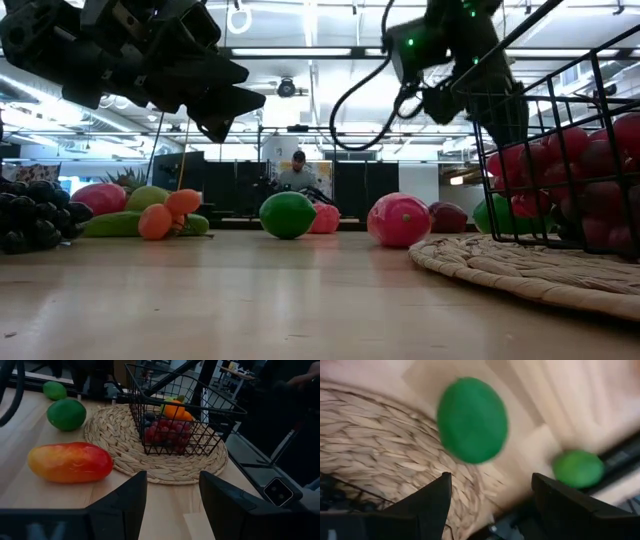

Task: Build produce basket
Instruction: Put the middle green lime into the black wire basket

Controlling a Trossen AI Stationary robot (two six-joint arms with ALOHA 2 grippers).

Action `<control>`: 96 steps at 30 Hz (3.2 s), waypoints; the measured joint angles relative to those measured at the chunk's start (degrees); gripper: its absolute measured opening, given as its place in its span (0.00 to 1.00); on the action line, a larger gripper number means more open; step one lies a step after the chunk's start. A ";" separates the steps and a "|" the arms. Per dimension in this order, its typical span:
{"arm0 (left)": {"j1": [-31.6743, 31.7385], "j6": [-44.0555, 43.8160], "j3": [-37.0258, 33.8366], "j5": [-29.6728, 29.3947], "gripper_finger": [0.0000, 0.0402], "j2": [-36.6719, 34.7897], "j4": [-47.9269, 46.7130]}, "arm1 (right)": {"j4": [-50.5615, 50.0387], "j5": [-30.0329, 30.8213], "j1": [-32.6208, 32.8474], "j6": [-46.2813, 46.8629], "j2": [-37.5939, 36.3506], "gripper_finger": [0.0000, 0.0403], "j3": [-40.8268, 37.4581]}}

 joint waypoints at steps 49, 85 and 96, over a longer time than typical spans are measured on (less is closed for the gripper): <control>0.00 -0.20 -0.02 -0.02 0.44 0.00 -1.27 | 18.63 0.95 -1.67 -6.08 0.37 0.49 -9.20; -0.07 -2.60 -0.02 -0.02 0.43 0.00 -1.23 | -9.18 -3.61 33.13 37.14 0.61 0.49 33.76; -0.07 -3.81 -0.02 -1.11 0.43 0.00 -0.96 | -7.92 2.06 39.81 43.82 2.12 0.49 32.24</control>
